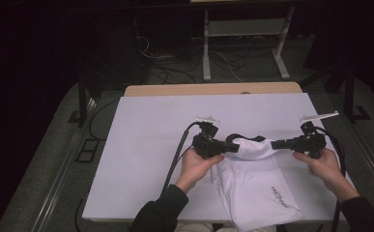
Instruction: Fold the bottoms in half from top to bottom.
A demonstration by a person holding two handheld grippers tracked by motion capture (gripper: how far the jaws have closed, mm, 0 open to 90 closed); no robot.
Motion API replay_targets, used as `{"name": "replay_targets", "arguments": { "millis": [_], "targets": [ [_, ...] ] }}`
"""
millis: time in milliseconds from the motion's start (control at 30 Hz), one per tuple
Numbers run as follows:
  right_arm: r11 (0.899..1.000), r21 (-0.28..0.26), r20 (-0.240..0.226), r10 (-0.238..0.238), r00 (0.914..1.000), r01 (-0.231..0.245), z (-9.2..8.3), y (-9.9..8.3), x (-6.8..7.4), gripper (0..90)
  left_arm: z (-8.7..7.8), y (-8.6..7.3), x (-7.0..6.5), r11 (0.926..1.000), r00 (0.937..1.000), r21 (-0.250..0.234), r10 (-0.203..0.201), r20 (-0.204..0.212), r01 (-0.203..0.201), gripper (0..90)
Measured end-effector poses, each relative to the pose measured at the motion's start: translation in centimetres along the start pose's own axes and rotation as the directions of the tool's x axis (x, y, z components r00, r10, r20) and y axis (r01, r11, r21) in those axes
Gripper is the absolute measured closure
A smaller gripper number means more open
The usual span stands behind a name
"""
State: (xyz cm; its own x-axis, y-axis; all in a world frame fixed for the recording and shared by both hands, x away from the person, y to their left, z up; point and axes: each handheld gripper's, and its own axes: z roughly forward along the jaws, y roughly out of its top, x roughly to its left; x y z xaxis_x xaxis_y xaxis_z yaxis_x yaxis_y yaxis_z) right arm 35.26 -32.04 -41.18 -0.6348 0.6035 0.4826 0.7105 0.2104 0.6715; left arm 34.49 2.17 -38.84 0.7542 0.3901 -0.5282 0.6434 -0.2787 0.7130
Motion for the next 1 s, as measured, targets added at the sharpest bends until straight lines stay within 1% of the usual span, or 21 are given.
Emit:
{"name": "replay_targets", "arguments": {
  "millis": [67, 100, 300, 533, 667, 700, 767, 833, 1000],
  "targets": [
    [1.000, 0.007, -0.003, 0.002, 1.0000, -0.002, 0.0, -0.2, 0.1, 87.7, 0.0, -0.1, -0.1, 1.0000, 1.0000, 0.003, 0.000, 0.004, 0.000, 87.0],
    [1.000, 0.012, -0.004, 0.000, 1.0000, 0.000, 0.0, -0.4, 0.2, 87.7, 0.2, -0.5, -0.3, 1.0000, 0.9998, 0.002, -0.004, 0.019, 0.004, 87.1],
    [1.000, 0.019, -0.013, -0.006, 0.9999, 0.006, -0.2, -1.2, 0.7, 87.7, 0.7, -1.5, -0.9, 0.9999, 0.9986, 0.013, -0.005, 0.053, 0.004, 87.1],
    [0.999, 0.031, -0.021, -0.011, 0.9997, 0.012, -0.4, -2.1, 1.0, 87.7, 0.9, -2.5, -1.2, 0.9998, 0.9975, 0.019, -0.008, 0.070, 0.006, 87.0],
    [0.999, 0.045, -0.028, -0.018, 0.9995, 0.019, -0.4, -2.5, 1.3, 87.7, 0.8, -3.3, -1.1, 0.9995, 0.9958, 0.022, -0.024, 0.088, 0.022, 87.0],
    [0.999, 0.048, -0.030, -0.014, 0.9995, 0.015, -0.4, -2.6, 1.4, 87.7, 0.9, -3.5, -1.1, 0.9994, 0.9952, 0.023, -0.028, 0.094, 0.026, 87.0],
    [0.998, 0.053, -0.031, -0.015, 0.9994, 0.017, -0.4, -2.9, 1.4, 87.7, 0.9, -3.6, -1.1, 0.9994, 0.9949, 0.024, -0.029, 0.096, 0.027, 87.1],
    [0.998, 0.059, -0.037, -0.018, 0.9992, 0.020, -0.4, -3.1, 1.6, 87.7, 0.9, -4.3, -1.3, 0.9990, 0.9935, 0.030, -0.037, 0.108, 0.034, 87.0],
    [0.998, 0.064, -0.037, -0.024, 0.9990, 0.027, -0.6, -3.4, 1.8, 87.7, 1.0, -5.0, -1.5, 0.9990, 0.9922, 0.029, -0.036, 0.119, 0.033, 87.1]
  ]
}}
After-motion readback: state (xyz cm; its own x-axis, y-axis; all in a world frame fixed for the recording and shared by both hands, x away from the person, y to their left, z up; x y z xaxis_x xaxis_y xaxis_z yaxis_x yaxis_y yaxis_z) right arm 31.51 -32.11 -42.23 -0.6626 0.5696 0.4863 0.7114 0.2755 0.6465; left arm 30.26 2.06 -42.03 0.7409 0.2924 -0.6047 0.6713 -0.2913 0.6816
